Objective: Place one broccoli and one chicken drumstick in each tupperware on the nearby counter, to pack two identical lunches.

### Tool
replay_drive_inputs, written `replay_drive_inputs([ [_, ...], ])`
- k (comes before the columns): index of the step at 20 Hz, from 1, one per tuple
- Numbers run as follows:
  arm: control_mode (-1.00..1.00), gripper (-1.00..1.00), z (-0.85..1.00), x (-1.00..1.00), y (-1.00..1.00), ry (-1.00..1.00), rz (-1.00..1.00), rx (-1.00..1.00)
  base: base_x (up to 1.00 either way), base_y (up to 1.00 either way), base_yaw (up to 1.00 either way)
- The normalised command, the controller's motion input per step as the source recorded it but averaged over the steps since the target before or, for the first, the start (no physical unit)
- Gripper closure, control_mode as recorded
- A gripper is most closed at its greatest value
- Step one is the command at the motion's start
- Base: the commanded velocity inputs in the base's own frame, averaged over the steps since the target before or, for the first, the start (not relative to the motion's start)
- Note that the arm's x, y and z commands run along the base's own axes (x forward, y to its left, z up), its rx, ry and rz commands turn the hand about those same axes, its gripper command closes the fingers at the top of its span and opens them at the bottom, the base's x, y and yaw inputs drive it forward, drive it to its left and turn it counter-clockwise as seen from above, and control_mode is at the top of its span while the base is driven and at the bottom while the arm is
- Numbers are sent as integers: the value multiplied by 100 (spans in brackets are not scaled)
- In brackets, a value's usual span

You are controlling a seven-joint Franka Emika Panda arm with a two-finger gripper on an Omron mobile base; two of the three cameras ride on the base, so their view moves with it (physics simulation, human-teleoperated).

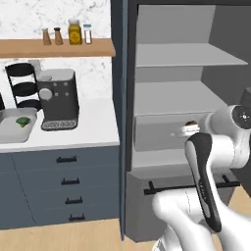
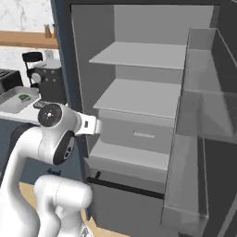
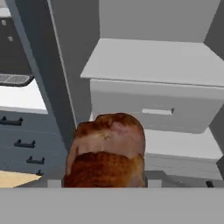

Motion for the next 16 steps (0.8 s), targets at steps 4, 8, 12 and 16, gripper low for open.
replay_drive_inputs([
  [4, 100, 100, 0, 0, 0, 0, 0, 0, -73, 100, 22],
  [8, 100, 100, 0, 0, 0, 0, 0, 0, 29, 100, 12],
  [12, 100, 100, 0, 0, 0, 0, 0, 0, 96, 100, 6],
  [16, 100, 100, 0, 0, 0, 0, 0, 0, 100, 100, 3],
])
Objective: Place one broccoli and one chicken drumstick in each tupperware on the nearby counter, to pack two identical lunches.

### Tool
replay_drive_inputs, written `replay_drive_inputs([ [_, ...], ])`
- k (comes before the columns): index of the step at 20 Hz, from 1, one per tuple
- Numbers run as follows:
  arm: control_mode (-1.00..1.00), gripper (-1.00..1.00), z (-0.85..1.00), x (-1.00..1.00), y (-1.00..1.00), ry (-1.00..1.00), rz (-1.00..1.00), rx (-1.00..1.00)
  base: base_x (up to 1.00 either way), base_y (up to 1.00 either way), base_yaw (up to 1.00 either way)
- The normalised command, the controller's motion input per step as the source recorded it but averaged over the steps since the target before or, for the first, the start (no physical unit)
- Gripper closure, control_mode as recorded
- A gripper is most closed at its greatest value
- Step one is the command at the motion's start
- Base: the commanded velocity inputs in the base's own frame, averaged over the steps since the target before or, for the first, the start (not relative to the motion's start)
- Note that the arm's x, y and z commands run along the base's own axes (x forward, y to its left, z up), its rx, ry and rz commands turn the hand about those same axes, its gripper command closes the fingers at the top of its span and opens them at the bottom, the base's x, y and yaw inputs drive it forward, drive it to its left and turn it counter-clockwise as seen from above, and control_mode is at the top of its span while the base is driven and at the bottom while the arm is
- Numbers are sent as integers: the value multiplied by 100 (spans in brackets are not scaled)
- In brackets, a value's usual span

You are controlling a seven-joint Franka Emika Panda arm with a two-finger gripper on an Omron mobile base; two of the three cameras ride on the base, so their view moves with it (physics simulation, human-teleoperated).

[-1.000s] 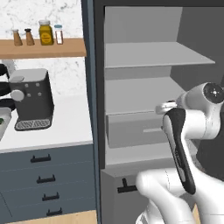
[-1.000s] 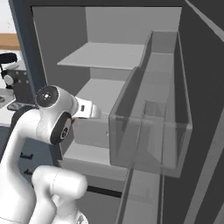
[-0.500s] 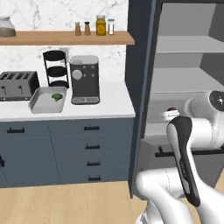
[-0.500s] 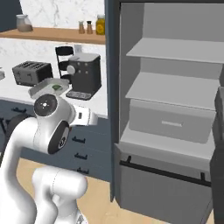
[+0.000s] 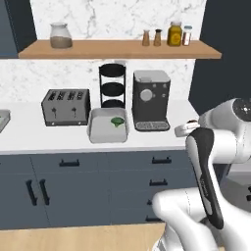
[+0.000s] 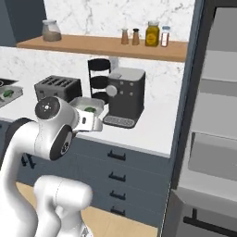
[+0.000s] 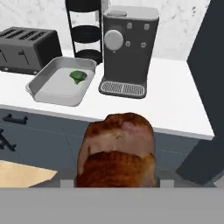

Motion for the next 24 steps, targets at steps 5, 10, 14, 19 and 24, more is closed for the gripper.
replay_drive_inputs([
  [5, 100, 100, 0, 0, 0, 0, 0, 0, 100, 100, 1],
  [10, 100, 100, 0, 0, 0, 0, 0, 0, 100, 87, -1],
  [14, -100, 100, -25, 14, -2, 1, -7, -3, 32, 7, -7],
  [19, -100, 100, -57, 4, -37, 14, -2, 0, 0, 0, 0],
  [24, -100, 100, -55, 0, -22, 25, 6, 0, 0, 0, 0],
])
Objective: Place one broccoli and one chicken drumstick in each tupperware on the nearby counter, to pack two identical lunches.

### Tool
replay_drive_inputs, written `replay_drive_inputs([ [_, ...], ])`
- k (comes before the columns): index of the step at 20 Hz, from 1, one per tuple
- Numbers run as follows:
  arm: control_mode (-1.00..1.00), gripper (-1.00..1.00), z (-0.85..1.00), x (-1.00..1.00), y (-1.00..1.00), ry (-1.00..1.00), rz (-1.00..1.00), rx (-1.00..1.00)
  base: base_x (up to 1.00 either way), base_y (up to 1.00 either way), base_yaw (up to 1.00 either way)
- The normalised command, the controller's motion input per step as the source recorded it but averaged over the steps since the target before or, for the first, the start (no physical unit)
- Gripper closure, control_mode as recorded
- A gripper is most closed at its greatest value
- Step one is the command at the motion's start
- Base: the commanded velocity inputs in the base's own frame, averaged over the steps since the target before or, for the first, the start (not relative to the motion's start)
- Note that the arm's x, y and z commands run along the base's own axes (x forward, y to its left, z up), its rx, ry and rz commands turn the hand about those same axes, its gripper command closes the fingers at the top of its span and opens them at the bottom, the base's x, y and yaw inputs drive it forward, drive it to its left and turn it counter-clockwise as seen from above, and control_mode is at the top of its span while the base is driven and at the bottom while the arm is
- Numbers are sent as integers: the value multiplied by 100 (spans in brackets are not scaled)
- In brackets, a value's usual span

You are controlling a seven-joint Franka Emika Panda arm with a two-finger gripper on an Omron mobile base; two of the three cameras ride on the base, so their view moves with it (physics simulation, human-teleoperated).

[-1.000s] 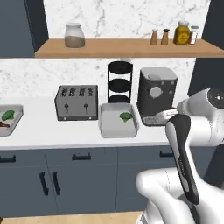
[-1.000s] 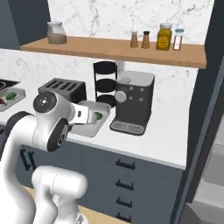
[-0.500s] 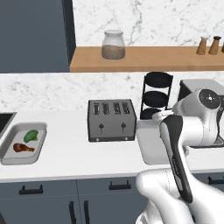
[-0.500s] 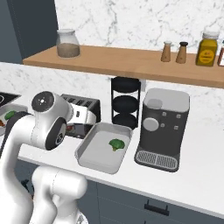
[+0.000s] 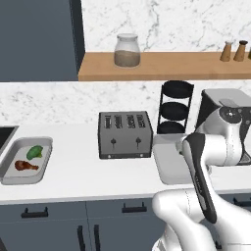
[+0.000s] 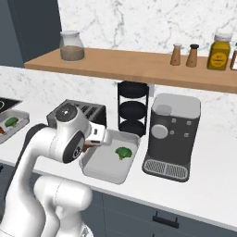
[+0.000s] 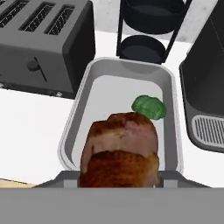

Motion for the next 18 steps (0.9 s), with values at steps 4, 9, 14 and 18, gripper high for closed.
replay_drive_inputs([
  [4, -100, 100, -47, 2, -2, 20, 7, 0, 0, 0, 0],
  [9, -100, 100, -43, 25, 0, 4, 10, 0, 0, 0, 0],
  [14, -100, 100, -29, 32, 0, -1, 8, 0, 0, 0, 0],
  [18, -100, 100, -28, 41, 0, 0, 6, 0, 0, 0, 0],
])
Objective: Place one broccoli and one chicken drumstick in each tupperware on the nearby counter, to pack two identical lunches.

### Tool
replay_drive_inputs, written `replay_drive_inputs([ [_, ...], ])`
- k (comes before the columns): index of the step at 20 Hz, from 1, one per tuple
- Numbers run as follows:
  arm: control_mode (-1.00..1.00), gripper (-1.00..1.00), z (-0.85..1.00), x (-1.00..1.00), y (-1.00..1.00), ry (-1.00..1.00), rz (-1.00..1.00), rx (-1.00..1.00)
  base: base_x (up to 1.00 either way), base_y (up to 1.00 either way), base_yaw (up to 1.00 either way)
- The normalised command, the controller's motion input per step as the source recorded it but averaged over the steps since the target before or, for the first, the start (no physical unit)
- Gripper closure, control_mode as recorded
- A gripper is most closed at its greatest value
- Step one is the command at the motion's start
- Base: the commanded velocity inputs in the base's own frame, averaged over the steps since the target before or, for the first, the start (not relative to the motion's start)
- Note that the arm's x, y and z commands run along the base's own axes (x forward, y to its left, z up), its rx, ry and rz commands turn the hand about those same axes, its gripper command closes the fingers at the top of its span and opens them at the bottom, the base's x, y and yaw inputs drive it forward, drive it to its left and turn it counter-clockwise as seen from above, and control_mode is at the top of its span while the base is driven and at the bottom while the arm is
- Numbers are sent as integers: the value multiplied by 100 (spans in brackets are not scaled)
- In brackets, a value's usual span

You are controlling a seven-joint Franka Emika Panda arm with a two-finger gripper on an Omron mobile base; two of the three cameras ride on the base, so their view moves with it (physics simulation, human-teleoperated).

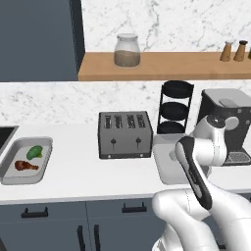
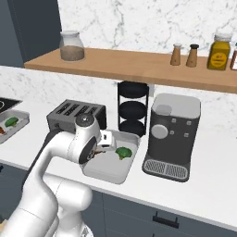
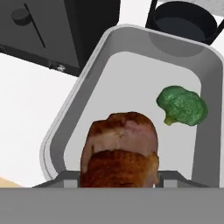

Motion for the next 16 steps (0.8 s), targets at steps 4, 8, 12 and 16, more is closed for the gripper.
replay_drive_inputs([
  [4, -100, 100, -23, 40, 0, 0, 5, 0, 0, 0, 0],
  [8, -100, 100, -17, 38, -2, 0, 3, 0, 0, 0, 0],
  [12, -100, 100, -17, 37, -4, 0, 2, 0, 0, 0, 0],
  [16, -100, 100, -22, 32, -8, 0, 1, 0, 0, 0, 0],
])
